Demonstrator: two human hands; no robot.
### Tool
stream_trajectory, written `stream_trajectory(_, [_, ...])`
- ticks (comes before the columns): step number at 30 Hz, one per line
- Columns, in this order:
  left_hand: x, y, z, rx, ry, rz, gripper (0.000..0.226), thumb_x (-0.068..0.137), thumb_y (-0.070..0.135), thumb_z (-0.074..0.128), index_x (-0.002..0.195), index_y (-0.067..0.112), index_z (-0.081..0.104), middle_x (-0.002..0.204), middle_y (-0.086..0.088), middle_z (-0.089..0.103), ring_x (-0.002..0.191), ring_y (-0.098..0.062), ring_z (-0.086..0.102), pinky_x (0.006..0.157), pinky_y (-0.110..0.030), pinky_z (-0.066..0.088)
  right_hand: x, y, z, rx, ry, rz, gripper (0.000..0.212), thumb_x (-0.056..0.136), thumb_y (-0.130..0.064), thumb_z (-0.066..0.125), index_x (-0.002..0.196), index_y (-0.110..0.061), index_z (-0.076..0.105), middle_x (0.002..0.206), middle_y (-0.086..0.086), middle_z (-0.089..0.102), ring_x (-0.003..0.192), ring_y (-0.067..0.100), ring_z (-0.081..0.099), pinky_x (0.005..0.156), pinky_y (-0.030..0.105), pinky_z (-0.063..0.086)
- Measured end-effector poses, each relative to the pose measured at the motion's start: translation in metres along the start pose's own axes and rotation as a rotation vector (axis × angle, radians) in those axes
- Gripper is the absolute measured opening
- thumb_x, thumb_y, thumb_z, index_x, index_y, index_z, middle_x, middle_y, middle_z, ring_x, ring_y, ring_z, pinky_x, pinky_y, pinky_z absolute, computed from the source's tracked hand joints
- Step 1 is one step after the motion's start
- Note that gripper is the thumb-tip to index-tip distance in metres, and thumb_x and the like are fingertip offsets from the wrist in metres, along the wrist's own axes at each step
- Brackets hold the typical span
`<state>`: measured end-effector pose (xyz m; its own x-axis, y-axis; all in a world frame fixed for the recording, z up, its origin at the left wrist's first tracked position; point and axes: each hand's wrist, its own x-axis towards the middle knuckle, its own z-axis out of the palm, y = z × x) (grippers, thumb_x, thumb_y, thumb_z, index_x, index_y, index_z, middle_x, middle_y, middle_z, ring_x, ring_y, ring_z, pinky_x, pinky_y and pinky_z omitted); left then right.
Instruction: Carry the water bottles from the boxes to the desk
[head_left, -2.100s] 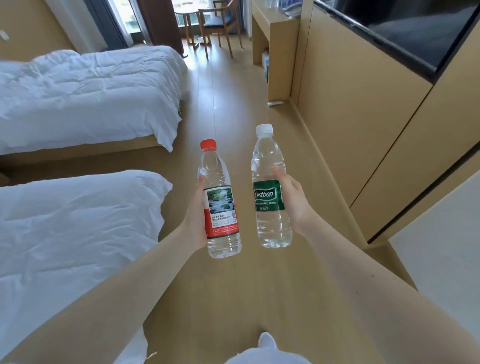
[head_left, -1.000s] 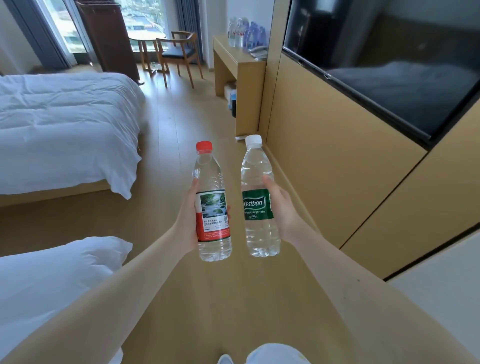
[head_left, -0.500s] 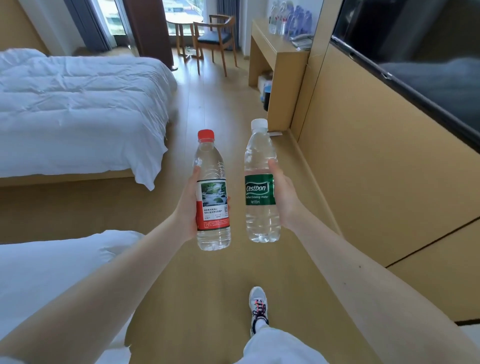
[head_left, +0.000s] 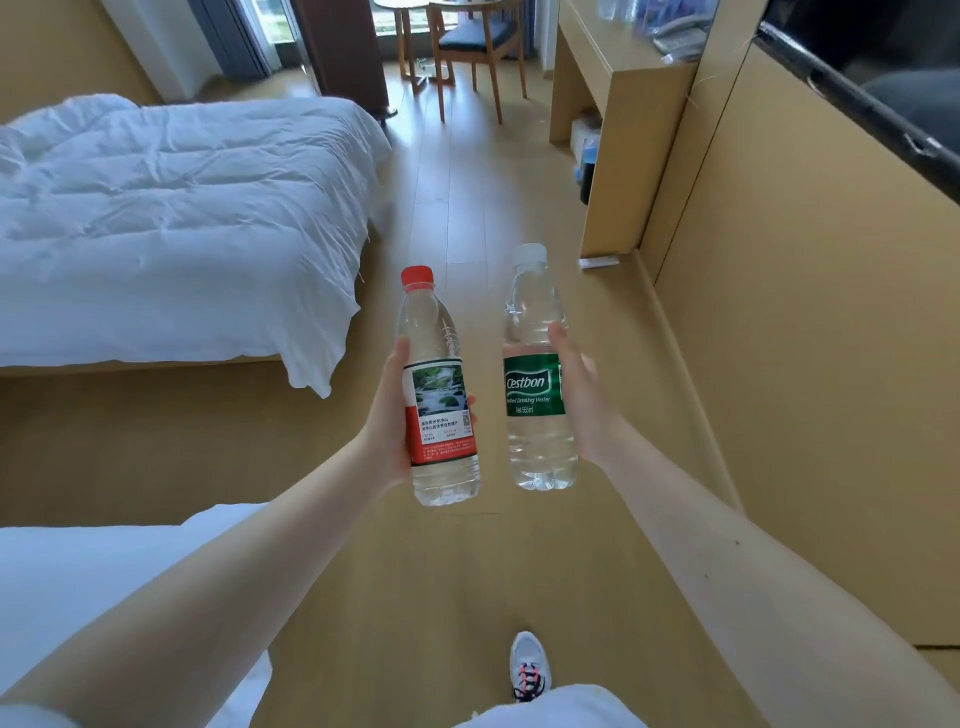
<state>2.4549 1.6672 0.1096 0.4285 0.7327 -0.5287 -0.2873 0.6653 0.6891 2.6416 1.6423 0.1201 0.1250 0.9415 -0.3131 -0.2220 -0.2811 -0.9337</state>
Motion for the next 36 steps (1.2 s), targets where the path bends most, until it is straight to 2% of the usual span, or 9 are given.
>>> stream_trajectory(2, [0.017, 0.007, 0.008, -0.003, 0.010, 0.000, 0.067, 0.070, 0.074, 0.043, 0.088, 0.013, 0.064, 0.075, -0.010, 0.068, 0.059, -0.023, 0.066, 0.061, -0.030, 0.056, 0.020, -0.004, -0.007, 0.008, 0.009, 0.014, 0.042, 0.098, -0.051, 0.041, 0.106, -0.016, 0.064, 0.090, 0.009, 0.070, 0.081, 0.022, 0.069, 0.074, 0.032, 0.055])
stream_trajectory(5, [0.039, 0.018, 0.011, -0.010, 0.026, -0.003, 0.067, 0.076, 0.073, 0.039, 0.089, 0.013, 0.063, 0.075, -0.010, 0.068, 0.061, -0.023, 0.065, 0.062, -0.030, 0.056, 0.046, -0.008, -0.014, 0.012, 0.001, 0.016, 0.041, 0.098, -0.050, 0.041, 0.104, -0.017, 0.064, 0.092, 0.010, 0.069, 0.084, 0.023, 0.068, 0.077, 0.035, 0.055])
stream_trajectory(14, [0.107, 0.062, 0.004, 0.017, -0.013, -0.022, 0.064, 0.074, 0.072, 0.042, 0.090, 0.013, 0.063, 0.079, -0.009, 0.067, 0.065, -0.022, 0.065, 0.064, -0.030, 0.056, 0.123, -0.022, -0.011, -0.001, 0.007, 0.050, 0.048, 0.097, -0.052, 0.041, 0.111, -0.012, 0.061, 0.091, 0.010, 0.069, 0.080, 0.021, 0.069, 0.066, 0.027, 0.057])
stream_trajectory(19, [0.160, 0.106, -0.007, -0.033, -0.062, -0.040, 0.066, 0.070, 0.074, 0.045, 0.092, 0.014, 0.063, 0.083, -0.010, 0.067, 0.066, -0.024, 0.065, 0.066, -0.032, 0.057, 0.183, -0.038, 0.002, -0.009, 0.058, 0.017, 0.043, 0.097, -0.052, 0.041, 0.107, -0.016, 0.063, 0.095, 0.011, 0.070, 0.086, 0.024, 0.069, 0.076, 0.033, 0.056])
stream_trajectory(21, [0.184, 0.129, -0.015, -0.021, -0.073, -0.048, 0.065, 0.071, 0.074, 0.044, 0.091, 0.014, 0.062, 0.083, -0.010, 0.067, 0.066, -0.024, 0.065, 0.066, -0.032, 0.057, 0.209, -0.046, 0.010, 0.002, 0.091, 0.017, 0.044, 0.097, -0.053, 0.039, 0.108, -0.017, 0.063, 0.093, 0.008, 0.071, 0.084, 0.021, 0.070, 0.074, 0.032, 0.056])
stream_trajectory(26, [0.239, 0.193, -0.036, 0.028, -0.086, -0.062, 0.065, 0.080, 0.073, 0.039, 0.090, 0.013, 0.063, 0.082, -0.010, 0.066, 0.066, -0.023, 0.065, 0.064, -0.031, 0.056, 0.281, -0.071, 0.038, -0.030, 0.134, 0.027, 0.056, 0.097, -0.056, 0.037, 0.125, -0.012, 0.060, 0.100, 0.008, 0.071, 0.096, 0.024, 0.069, 0.084, 0.036, 0.054])
stream_trajectory(30, [0.274, 0.235, -0.056, 0.009, -0.092, -0.079, 0.067, 0.076, 0.074, 0.042, 0.092, 0.013, 0.064, 0.083, -0.010, 0.067, 0.066, -0.024, 0.065, 0.066, -0.032, 0.057, 0.326, -0.089, 0.065, -0.032, 0.126, 0.015, 0.056, 0.098, -0.054, 0.036, 0.122, -0.010, 0.061, 0.096, 0.007, 0.072, 0.087, 0.021, 0.071, 0.074, 0.031, 0.056])
stream_trajectory(33, [0.297, 0.261, -0.068, -0.003, -0.109, -0.081, 0.069, 0.073, 0.076, 0.044, 0.094, 0.013, 0.063, 0.084, -0.010, 0.067, 0.068, -0.024, 0.066, 0.066, -0.034, 0.057, 0.355, -0.099, 0.079, -0.037, 0.126, 0.002, 0.058, 0.098, -0.054, 0.036, 0.122, -0.008, 0.062, 0.102, 0.015, 0.072, 0.093, 0.028, 0.071, 0.082, 0.038, 0.057])
stream_trajectory(36, [0.317, 0.277, -0.075, -0.011, -0.106, -0.095, 0.069, 0.069, 0.075, 0.046, 0.094, 0.013, 0.063, 0.083, -0.010, 0.067, 0.068, -0.024, 0.065, 0.066, -0.033, 0.057, 0.376, -0.106, 0.090, -0.049, 0.141, 0.006, 0.054, 0.098, -0.053, 0.036, 0.117, -0.011, 0.063, 0.099, 0.012, 0.072, 0.088, 0.023, 0.072, 0.078, 0.034, 0.057])
